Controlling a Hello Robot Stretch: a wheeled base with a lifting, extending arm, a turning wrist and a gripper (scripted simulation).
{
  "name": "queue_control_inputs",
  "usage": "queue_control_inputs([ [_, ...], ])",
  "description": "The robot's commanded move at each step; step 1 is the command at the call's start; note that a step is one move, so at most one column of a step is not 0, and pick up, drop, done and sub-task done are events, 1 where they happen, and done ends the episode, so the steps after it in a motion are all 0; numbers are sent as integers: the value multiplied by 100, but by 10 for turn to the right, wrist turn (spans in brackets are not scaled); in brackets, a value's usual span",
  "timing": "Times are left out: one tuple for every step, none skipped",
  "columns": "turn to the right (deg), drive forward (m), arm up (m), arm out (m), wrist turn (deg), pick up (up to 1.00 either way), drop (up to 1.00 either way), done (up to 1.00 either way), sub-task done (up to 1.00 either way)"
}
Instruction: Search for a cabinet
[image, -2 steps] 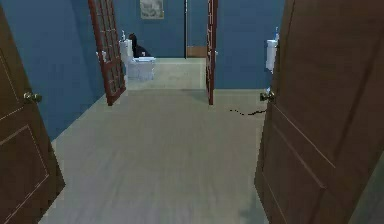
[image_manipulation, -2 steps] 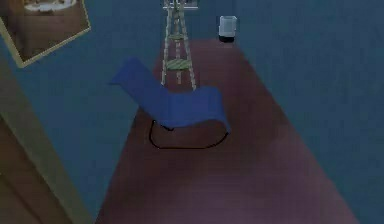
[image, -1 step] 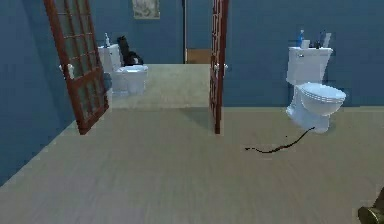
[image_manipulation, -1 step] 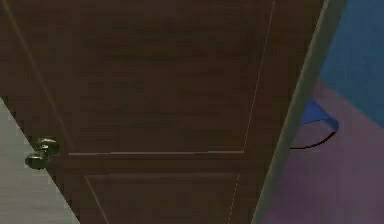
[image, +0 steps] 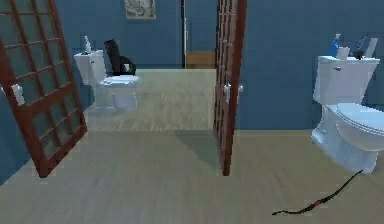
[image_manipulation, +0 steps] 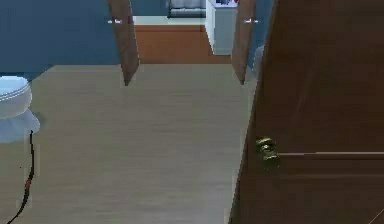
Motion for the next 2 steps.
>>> queue_control_inputs([
  [450,0,0,0,0,0,0,0,0],
  [240,0,0,0,0,0,0,0,0],
])
